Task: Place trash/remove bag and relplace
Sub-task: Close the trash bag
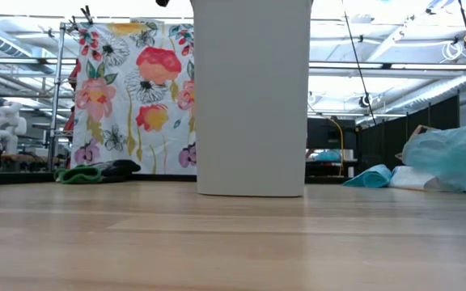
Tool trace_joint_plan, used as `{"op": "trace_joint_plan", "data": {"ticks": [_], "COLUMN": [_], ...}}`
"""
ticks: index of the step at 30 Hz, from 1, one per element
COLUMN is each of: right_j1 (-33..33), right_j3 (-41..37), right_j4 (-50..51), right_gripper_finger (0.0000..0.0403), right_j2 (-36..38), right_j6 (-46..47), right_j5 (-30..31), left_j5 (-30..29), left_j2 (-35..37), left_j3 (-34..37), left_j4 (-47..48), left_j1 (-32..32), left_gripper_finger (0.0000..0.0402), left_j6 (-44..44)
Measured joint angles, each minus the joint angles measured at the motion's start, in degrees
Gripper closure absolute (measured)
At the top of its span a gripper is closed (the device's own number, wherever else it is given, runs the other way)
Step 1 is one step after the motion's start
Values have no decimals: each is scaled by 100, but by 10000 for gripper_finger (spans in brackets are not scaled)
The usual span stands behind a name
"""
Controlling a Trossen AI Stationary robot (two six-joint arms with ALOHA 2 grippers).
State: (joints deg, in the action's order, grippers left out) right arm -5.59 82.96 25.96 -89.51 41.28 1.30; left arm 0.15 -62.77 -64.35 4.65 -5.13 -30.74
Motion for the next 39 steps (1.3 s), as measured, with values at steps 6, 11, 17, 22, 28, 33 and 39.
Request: {"op": "trace_joint_plan", "data": {"ticks": [6,11,17,22,28,33,39], "right_j1": [-77,-146,-108,27,192,319,343], "right_j3": [-2,-2,272,924,1660,1812,1812], "right_j4": [165,348,156,575,1854,2041,2364], "right_gripper_finger": [310,310,310,310,324,347,396], "right_j2": [-4,-4,129,128,129,129,125], "right_j6": [65,70,63,-101,-264,-429,-431], "right_j5": [29,25,-80,19,646,911,935], "left_j5": [97,113,119,119,107,65,70], "left_j2": [278,261,241,198,159,-51,-317], "left_j3": [-88,-75,-75,-75,-75,-75,-75], "left_j4": [-117,-45,110,93,67,8,-74], "left_j1": [4,2,2,2,2,-11,-9], "left_gripper_finger": [397,397,397,397,397,397,395], "left_j6": [-4,-30,-33,-35,-34,-35,-38]}}
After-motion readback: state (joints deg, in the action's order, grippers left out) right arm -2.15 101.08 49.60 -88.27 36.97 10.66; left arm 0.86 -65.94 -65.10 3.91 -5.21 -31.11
